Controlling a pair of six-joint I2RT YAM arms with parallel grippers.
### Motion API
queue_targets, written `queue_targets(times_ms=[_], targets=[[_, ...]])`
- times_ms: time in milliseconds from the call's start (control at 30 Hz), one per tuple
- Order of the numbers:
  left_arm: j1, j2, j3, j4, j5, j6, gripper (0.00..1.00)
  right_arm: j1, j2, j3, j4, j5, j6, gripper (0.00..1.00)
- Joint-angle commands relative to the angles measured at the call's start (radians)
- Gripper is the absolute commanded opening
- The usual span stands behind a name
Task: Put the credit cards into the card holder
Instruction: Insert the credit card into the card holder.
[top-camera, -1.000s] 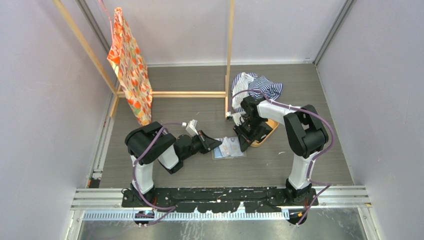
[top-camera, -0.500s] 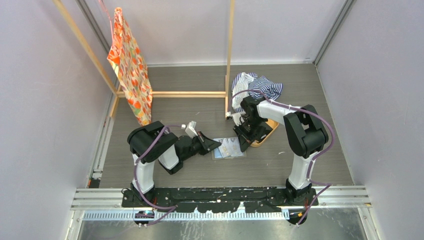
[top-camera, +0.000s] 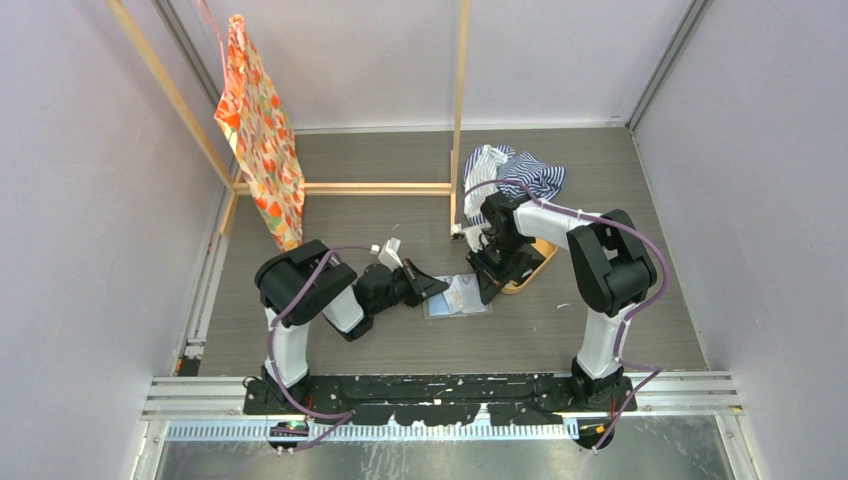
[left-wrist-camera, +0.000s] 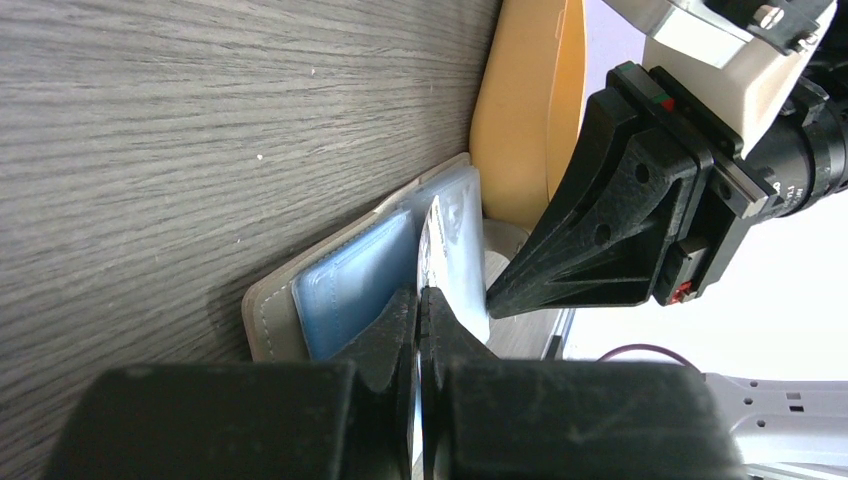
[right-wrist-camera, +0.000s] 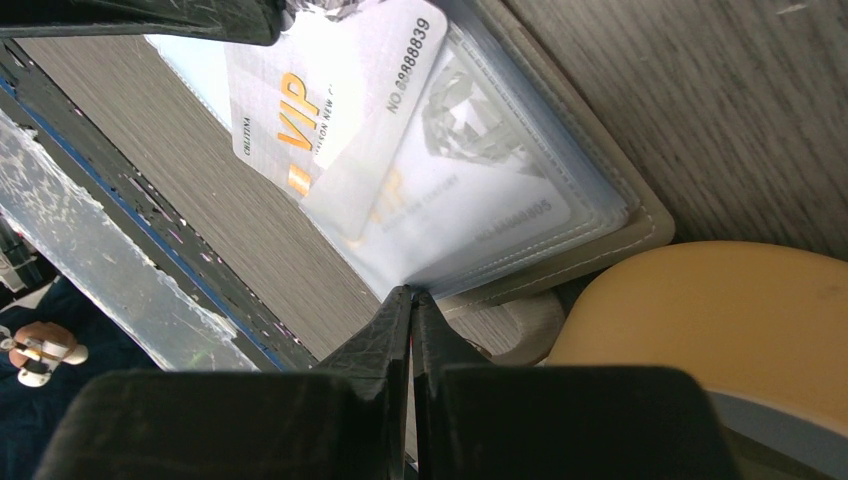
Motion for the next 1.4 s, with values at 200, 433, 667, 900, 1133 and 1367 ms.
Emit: queue_targets(times_ms=[200,433,667,900,1133,1367], targets=[[-0.004,-0.050,0.053,-0.222,0.034,-0.010,0.00,0.009,-0.003,0.026,0.003,-0.004,0.005,0.08],[-0.003,-0.110,0.084,-0.381,0.060,0.024,0.00,0.011,-0.007,0.026,0.003,-0.003,0.006,0.09],[0.034,-0.161,0.125,-0.512,0.143,0.086,0.00,0.009,-0.009,0.027,0.002,-0.002,0.005,0.09],[0.066,-0.167,0.213,-0.641,0.268,0.176,0.00,0.010,-0.010,0.027,0.001,0.000,0.005,0.09],[0.068,-0.126,0.244,-0.651,0.335,0.199,0.00,0.009,-0.009,0.027,0.001,0.000,0.004,0.09],[0.079,-0.116,0.258,-0.679,0.365,0.209,0.00,0.010,-0.007,0.030,0.000,-0.002,0.004,0.10]])
